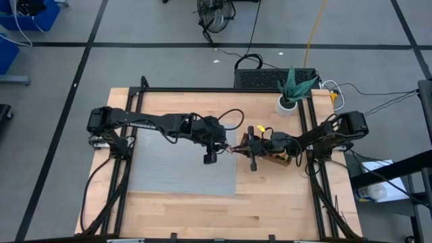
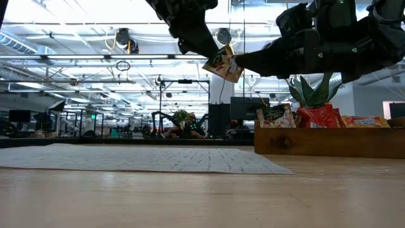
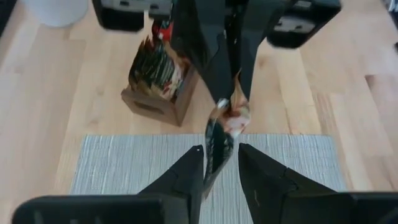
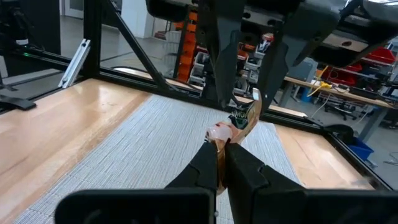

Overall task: Pick & Place Tea
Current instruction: Put the brown tea bag into the left section of the wooden organizer

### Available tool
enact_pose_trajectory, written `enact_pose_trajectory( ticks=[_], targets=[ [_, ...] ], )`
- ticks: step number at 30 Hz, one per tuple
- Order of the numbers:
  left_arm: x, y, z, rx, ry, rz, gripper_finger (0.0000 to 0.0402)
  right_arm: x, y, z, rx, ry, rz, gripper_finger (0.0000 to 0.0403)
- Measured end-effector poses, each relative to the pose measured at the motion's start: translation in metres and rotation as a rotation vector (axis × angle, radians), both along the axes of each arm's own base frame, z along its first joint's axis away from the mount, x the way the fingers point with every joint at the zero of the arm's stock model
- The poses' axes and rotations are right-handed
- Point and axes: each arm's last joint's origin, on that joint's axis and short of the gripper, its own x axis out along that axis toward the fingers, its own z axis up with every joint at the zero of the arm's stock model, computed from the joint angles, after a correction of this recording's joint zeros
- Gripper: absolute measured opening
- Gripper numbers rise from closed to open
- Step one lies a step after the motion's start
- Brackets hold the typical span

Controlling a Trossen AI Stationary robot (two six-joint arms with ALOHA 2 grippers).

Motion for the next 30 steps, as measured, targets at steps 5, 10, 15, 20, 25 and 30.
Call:
enact_pose_trajectory(
  ticks=[5, 10, 15, 20, 25, 30],
  targets=[
    [0.004, -0.002, -0.001, -0.035, -0.027, -0.022, 0.0104, 0.0, 0.0, 0.001, 0.001, -0.01, 0.002, 0.0005],
    [0.012, -0.001, -0.019, -0.038, 0.028, -0.017, 0.0104, 0.0, 0.0, 0.002, 0.001, -0.017, 0.001, 0.0005],
    [0.013, -0.001, -0.021, -0.021, 0.035, -0.035, 0.0086, 0.0, 0.001, 0.001, 0.001, -0.015, 0.003, 0.0005],
    [0.009, -0.001, -0.014, -0.018, 0.02, -0.033, 0.0047, 0.0, 0.001, 0.002, 0.001, -0.02, 0.003, 0.0005],
    [0.006, -0.001, -0.009, -0.013, 0.012, -0.038, 0.0019, 0.0, 0.001, 0.002, 0.001, -0.017, 0.003, 0.0005],
    [0.005, -0.001, -0.006, -0.014, 0.005, -0.036, 0.0006, 0.0, 0.001, 0.002, 0.002, -0.018, 0.003, 0.0005]
  ],
)
